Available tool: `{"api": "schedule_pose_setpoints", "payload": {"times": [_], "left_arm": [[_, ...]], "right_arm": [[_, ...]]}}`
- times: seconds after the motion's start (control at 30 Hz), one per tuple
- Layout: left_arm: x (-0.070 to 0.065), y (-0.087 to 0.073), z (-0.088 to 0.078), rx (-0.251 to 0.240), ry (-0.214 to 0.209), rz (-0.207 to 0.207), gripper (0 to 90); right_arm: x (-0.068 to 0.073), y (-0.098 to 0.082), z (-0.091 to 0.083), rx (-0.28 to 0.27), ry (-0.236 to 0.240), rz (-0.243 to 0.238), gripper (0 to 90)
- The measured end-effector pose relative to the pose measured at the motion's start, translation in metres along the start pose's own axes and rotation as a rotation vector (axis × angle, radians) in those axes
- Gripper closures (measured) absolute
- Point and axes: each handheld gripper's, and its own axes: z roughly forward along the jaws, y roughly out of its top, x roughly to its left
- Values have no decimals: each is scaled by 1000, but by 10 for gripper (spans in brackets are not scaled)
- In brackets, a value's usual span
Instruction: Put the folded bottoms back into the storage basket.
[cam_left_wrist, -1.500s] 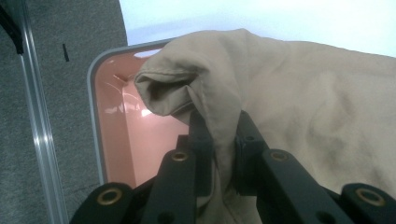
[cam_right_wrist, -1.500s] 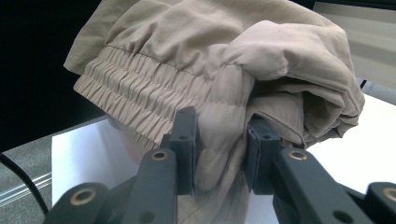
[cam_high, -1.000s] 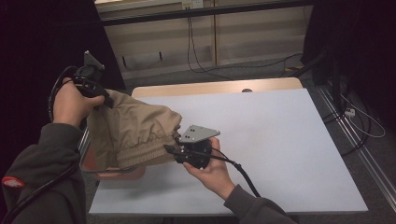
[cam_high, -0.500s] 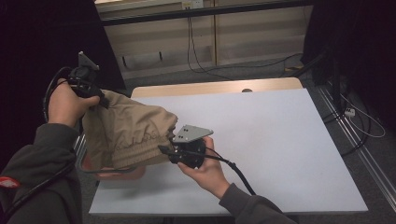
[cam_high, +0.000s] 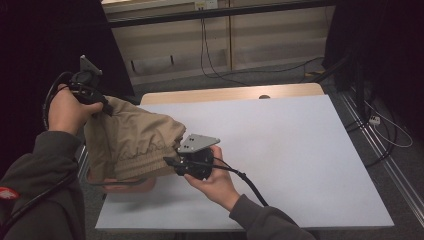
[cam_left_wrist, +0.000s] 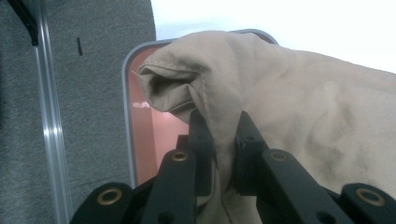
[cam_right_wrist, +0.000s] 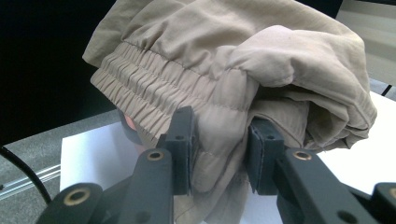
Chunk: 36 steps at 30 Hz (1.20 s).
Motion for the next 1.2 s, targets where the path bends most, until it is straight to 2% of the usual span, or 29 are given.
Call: {"api": "schedule_pose_setpoints", "payload": {"times": [0.23, 0.6, 0.77, 0.97, 1.07, 1.1, 1.13, 1.17, 1.2], "left_arm": [[3, 2, -2, -1, 8, 8, 809], [14, 3, -1, -7, 14, -8, 809], [21, 5, -1, -11, 31, -14, 810], [35, 6, 1, -12, 48, -29, 811], [42, 6, 7, -39, 73, 7, 798], [43, 6, 9, -56, 93, 10, 732], [44, 5, 12, -96, 119, 10, 601], [44, 4, 15, -110, 130, 17, 398], [42, 3, 18, -113, 123, 36, 324]], "right_arm": [[-1, 1, 6, -1, 6, 7, 659], [0, 6, 16, 5, 27, 2, 648], [4, 6, 28, 9, 46, 3, 635], [10, 8, 43, 14, 62, -21, 633], [12, 10, 52, 22, 74, -28, 602], [12, 10, 59, 39, 98, -42, 508], [13, 9, 63, 57, 108, -55, 417], [14, 8, 67, 65, 108, -75, 315], [14, 6, 68, 71, 112, -75, 255]]}}
